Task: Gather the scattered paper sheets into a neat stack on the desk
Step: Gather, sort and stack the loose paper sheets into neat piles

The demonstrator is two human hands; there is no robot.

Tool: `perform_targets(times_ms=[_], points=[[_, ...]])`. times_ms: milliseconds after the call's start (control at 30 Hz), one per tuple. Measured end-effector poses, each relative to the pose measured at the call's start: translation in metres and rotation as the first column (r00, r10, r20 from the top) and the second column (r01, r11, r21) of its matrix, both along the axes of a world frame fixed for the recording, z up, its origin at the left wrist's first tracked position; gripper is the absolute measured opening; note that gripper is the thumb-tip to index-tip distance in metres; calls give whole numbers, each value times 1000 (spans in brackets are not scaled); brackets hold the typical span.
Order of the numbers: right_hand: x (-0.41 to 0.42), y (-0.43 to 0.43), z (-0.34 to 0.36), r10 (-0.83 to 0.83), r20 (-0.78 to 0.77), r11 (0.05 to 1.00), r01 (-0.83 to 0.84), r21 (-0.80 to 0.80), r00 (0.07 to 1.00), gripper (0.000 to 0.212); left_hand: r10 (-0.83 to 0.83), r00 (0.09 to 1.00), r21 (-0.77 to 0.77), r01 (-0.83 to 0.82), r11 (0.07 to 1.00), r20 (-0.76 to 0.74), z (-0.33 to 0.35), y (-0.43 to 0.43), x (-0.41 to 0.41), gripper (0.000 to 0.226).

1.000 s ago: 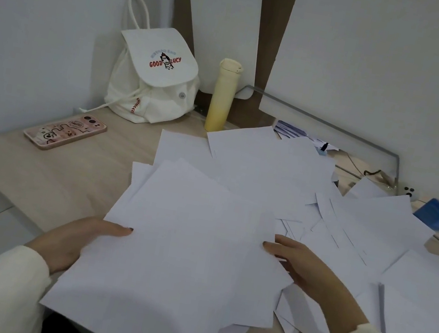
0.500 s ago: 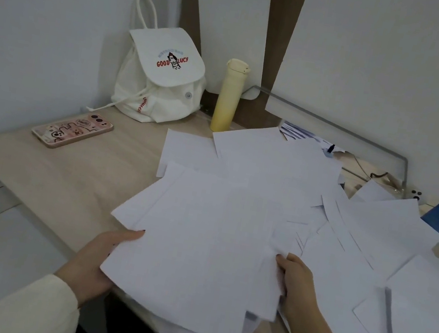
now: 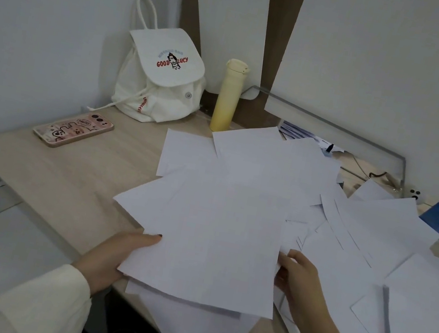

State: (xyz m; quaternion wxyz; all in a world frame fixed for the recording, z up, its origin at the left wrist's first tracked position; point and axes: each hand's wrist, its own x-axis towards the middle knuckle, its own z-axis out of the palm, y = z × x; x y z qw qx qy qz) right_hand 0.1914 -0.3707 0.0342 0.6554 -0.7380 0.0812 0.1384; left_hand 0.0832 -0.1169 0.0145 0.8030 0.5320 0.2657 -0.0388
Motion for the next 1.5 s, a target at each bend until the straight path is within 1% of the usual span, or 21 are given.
perform_targets(times_ms=[67, 133, 267, 333, 467, 600, 667, 733, 800, 867, 933, 967, 1033, 1100, 1133, 1167, 1233, 1300, 1367, 1400, 1500], points=[[-4, 1, -1, 126, -43, 988, -129, -79, 991, 15, -29, 999, 46, 30, 998, -17, 1, -1, 0, 46], [-6, 3, 2, 180, -13, 972, -180, -148, 984, 17, -13, 1000, 110, 16, 994, -23, 2, -2, 1, 48], [-1, 2, 8, 114, 244, 936, -21, -352, 963, 23, -35, 997, 246, 50, 968, -65, 2, -1, 2, 41], [2, 2, 9, 81, 311, 930, 40, -364, 947, 24, -58, 995, 292, 78, 953, -78, 0, -3, 3, 35], [2, 1, 8, -67, 340, 958, 155, -240, 938, 19, -38, 993, 396, 78, 915, -107, 1, -7, 4, 27], [-3, -5, 7, -208, 134, 978, 206, 28, 969, 17, 24, 997, 513, 20, 858, -80, -2, -2, 6, 33], [-12, -5, 5, -100, 35, 995, 99, 34, 994, 16, 39, 995, 527, 12, 849, -86, -3, 0, 5, 34], [-23, -3, 3, 118, -75, 993, -117, 6, 990, 9, 19, 993, 512, 42, 858, -113, -6, 3, 5, 32], [-33, -3, 4, 381, -216, 920, -391, -4, 899, 17, -22, 990, 500, 90, 862, -139, -8, 3, 4, 30], [-36, -9, 12, 587, -306, 781, -624, -29, 749, 21, -55, 987, 462, 119, 879, -150, -8, 4, 2, 29], [-32, -20, 27, 696, -335, 657, -752, -61, 635, 23, -81, 986, 441, 138, 887, -146, -4, 6, 0, 27], [-28, -26, 36, 700, -332, 634, -764, -119, 632, 22, -93, 985, 463, 150, 874, -145, -2, 8, -1, 28], [-11, -37, 47, 607, -254, 691, -658, -300, 753, 18, -96, 986, 555, 157, 817, -137, -1, 16, -1, 29], [11, -44, 44, 397, -99, 814, -400, -422, 913, 15, -47, 993, 655, 108, 748, -110, 1, 23, 3, 14], [20, -41, 41, 309, -18, 851, -285, -442, 951, 14, -17, 996, 682, 77, 727, -93, 1, 25, 7, 14], [27, -36, 38, 265, 42, 861, -216, -460, 963, 16, 10, 996, 688, 50, 724, -83, 3, 25, 11, 29], [36, -21, 31, 304, 60, 842, -239, -483, 951, 27, 29, 997, 637, 24, 770, -73, 5, 21, 19, 46], [42, -2, 24, 355, -25, 808, -319, -496, 935, 37, 14, 998, 476, 14, 879, -55, 8, 16, 26, 35], [50, 13, 16, 353, -105, 785, -356, -507, 930, 19, 36, 998, 350, -13, 937, -60, 11, 14, 34, 9], [53, 18, 14, 319, -126, 799, -338, -498, 939, 6, 45, 996, 346, -17, 938, -73, 12, 16, 37, 24], [54, 27, 18, 254, -230, 855, -329, -400, 939, 10, 33, 995, 334, 0, 943, -92, 11, 25, 45, 36]])
